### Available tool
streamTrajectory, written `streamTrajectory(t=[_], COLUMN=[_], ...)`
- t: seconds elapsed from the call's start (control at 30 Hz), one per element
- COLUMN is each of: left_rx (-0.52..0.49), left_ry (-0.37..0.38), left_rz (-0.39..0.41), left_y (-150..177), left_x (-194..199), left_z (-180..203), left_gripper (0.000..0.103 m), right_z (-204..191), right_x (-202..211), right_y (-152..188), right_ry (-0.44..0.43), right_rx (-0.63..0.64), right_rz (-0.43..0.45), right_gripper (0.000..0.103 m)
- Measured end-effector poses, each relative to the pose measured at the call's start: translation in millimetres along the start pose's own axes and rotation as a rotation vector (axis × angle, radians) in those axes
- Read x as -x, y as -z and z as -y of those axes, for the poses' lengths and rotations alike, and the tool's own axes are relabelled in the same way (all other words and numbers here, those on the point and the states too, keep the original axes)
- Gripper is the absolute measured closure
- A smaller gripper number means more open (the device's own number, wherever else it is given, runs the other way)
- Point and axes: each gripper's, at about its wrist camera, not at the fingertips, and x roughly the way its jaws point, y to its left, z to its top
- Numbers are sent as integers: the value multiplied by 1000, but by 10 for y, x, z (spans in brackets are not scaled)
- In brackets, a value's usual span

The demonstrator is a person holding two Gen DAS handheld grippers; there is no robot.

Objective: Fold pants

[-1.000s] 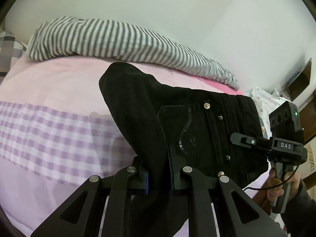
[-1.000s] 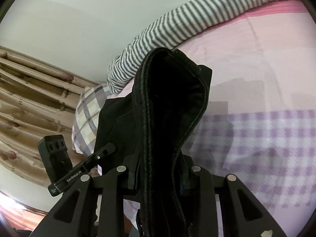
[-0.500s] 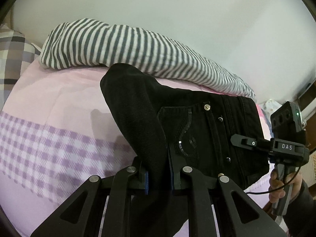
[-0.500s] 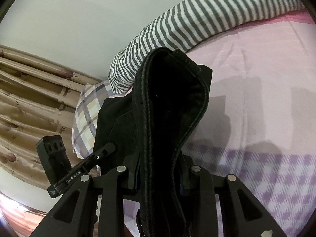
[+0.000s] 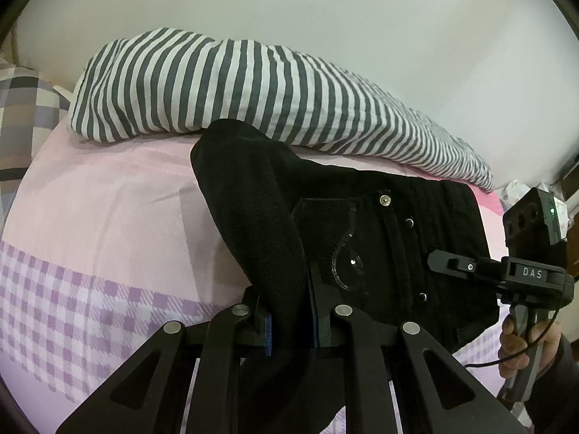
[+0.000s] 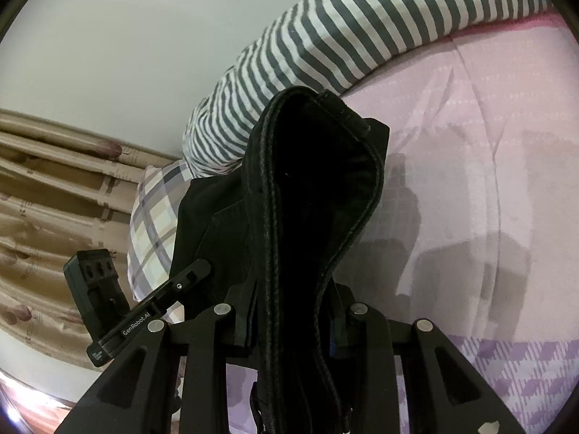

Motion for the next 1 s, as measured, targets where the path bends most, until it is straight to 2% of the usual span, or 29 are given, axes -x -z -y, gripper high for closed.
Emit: streamTrajectory(t=[0.13,0.27,0.5,0.7,0.87,1.0], left_rx=[-2,11,12,-6,-38,-20], left_ry=[-23,-51,-115,-176,-239,-250], left_rz=[-10,-33,-27,-6,8,4], left_y=[12,36,86,176,386,526], left_x=[-127,-281,-359,-246,-113,-48], left_z=[-54,-133,-165,-103,-50,-77], left_gripper=[88,85,66,64,63,63], right_z=[110,214,216,184,161,173], right_x=[-49,-104,-107,20,149,220], right_y=[-16,5,89,226,375,509], right_ry=[19,77,168,193,209,218], right_rx=[-18,-7,52,72,93,106], right_rz=[-3,-9,2,25,45,47], right_gripper=[77,76,62,59,59,59])
